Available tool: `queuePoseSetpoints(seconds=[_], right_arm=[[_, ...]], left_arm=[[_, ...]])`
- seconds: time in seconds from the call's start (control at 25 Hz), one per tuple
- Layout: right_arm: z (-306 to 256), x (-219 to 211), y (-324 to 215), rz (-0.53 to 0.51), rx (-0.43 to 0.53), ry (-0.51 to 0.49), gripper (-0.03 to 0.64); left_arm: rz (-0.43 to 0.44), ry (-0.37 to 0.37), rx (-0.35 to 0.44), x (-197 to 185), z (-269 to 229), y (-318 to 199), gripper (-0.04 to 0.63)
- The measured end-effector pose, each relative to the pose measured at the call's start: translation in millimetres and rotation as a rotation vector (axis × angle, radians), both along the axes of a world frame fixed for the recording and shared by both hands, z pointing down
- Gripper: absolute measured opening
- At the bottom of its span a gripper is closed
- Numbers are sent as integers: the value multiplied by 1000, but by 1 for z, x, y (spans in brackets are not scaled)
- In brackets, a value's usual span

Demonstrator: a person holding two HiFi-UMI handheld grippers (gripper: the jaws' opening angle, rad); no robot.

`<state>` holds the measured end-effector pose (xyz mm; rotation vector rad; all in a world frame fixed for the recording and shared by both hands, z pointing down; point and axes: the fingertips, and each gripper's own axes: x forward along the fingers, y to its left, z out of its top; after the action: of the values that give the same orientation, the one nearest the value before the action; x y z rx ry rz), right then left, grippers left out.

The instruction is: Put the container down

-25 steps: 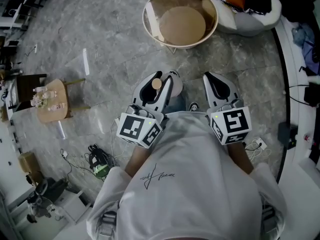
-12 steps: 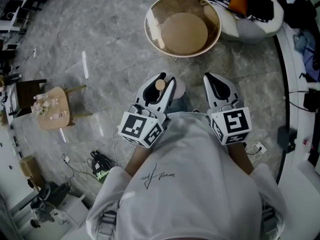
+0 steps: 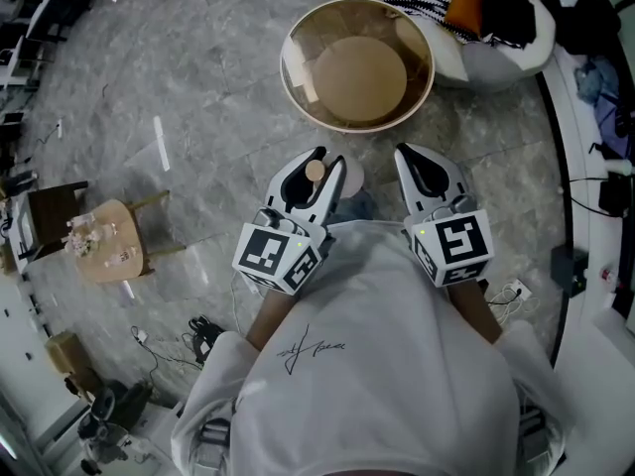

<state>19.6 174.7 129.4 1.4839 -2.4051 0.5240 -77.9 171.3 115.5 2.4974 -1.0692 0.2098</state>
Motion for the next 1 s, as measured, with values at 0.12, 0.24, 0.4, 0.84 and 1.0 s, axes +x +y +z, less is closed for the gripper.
queuePoseSetpoints(seconds=[0.12,0.24,0.4,0.84,1.0], right_arm=[[0,-6,-18,9,-5,5,17],[2,-13,-36,18,-12,11,17],[5,-22,-57,18,-18,23,17],[4,-47,-92,11,-10,67,17],[6,-54,-93,9,-10,57,17]], left_arm=[[16,5,-1,-4,-1,-19,130],[26,12,1,-13,-2,-37,130],[36,21,5,-23,-1,-60,130],[30,49,0,-57,9,-93,130],[47,52,4,-61,9,-96,130]])
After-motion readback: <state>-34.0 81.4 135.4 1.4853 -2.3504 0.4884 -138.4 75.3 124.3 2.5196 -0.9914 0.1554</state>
